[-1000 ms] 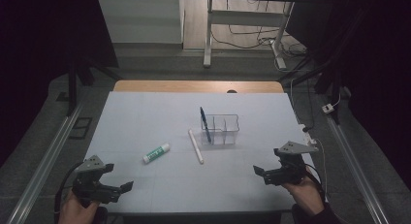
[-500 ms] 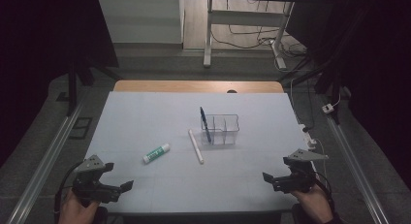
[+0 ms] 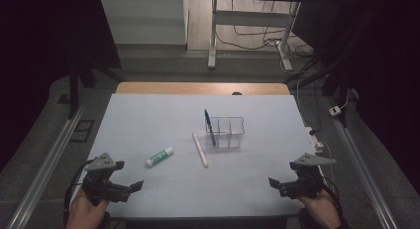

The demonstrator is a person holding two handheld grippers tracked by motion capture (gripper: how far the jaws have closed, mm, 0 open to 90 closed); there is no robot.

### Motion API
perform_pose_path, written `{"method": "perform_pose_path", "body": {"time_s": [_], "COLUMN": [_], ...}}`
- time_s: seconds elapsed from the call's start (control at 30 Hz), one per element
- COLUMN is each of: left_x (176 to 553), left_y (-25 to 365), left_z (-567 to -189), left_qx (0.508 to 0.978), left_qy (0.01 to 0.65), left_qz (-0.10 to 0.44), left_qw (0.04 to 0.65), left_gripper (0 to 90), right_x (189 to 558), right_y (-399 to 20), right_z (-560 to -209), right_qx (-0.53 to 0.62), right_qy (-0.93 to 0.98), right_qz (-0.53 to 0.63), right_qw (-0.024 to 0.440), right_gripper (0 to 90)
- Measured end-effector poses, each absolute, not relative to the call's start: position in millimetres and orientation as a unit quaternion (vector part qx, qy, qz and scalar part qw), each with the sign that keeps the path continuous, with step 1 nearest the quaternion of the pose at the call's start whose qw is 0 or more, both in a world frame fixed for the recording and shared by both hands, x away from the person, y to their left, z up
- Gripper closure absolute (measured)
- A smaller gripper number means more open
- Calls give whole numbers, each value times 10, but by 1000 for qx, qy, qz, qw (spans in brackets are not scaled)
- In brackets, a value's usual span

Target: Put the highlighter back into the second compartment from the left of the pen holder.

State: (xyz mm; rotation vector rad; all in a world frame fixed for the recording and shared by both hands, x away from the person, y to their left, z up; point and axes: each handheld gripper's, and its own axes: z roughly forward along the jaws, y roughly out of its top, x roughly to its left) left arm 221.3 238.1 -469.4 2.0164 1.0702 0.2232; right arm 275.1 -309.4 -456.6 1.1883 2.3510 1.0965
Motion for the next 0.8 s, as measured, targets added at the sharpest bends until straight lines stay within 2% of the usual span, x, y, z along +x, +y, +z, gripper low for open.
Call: {"method": "perform_pose_path", "body": {"time_s": [0.43,0.8], "left_x": [2523,2782], "left_y": [2020,1721], "left_z": [-4714,-4709], "left_qx": [814,830], "left_qy": [397,384], "left_qz": [73,76], "left_qw": [418,397], "left_gripper": [0,0], "right_x": [2759,2763], "right_y": [-3084,-3069], "right_z": [-4569,-4575], "right_qx": [408,405], "right_qy": [821,825], "right_qz": [373,370], "right_qw": [140,138], "right_gripper": [0,0]}}
